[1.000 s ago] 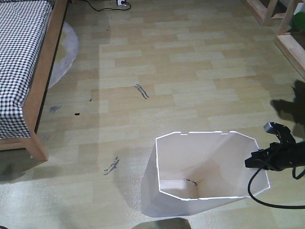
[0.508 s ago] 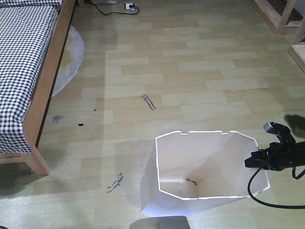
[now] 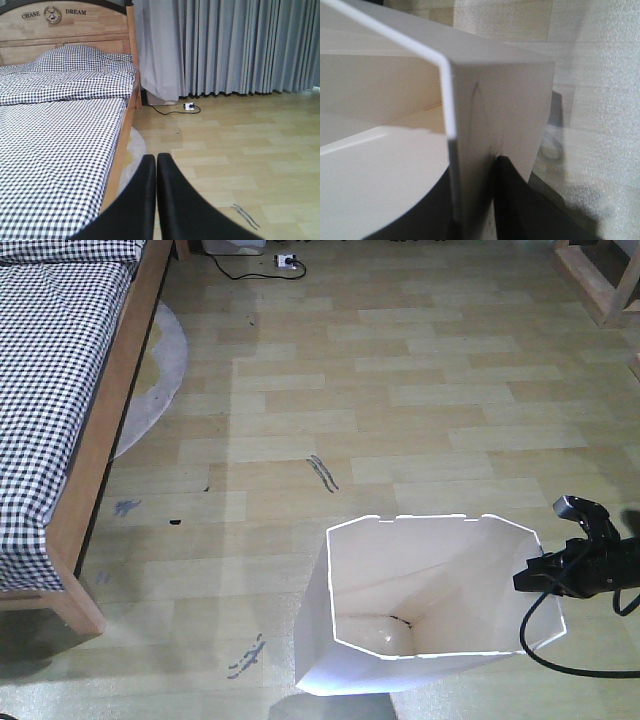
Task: Move trash bin to bedside with robot
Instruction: 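Carry the bin with the right gripper while driving past the bed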
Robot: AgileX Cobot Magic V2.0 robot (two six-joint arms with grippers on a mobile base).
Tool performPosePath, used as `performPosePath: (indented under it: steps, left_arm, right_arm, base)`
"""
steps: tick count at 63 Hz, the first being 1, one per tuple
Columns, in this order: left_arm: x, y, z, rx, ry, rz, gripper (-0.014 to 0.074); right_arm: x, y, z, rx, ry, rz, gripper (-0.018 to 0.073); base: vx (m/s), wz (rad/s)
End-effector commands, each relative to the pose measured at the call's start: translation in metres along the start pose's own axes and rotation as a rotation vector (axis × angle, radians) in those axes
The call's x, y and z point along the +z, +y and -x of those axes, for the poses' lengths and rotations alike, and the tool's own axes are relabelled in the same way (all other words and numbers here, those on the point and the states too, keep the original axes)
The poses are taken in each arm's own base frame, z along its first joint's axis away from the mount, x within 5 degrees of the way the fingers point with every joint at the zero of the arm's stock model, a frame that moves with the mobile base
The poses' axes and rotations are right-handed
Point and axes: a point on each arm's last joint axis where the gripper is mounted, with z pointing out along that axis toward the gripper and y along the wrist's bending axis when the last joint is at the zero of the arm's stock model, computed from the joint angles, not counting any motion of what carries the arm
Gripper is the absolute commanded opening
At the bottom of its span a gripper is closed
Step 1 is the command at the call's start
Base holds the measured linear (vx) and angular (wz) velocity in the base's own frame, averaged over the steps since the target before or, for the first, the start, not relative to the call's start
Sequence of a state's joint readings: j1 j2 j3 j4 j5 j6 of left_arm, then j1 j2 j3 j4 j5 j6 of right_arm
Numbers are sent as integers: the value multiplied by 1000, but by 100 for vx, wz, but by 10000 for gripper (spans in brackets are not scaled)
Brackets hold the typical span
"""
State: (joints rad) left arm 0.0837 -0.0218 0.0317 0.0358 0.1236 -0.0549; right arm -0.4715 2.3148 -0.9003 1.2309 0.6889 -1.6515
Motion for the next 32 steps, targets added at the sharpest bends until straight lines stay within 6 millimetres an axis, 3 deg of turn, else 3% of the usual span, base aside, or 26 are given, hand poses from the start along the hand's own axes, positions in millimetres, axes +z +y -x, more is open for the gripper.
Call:
performPosePath:
  steps: [1,32]
  left_arm:
    - [-2,-1,15,-7,-102,-11,-6]
    - [-2,-1,15,-7,-102,-11,-6]
  right_arm:
    - [-19,28,19,6,-106,216,-5]
    - [-19,28,19,6,-106,216,-5]
  base:
    - [19,2]
    - [22,-4]
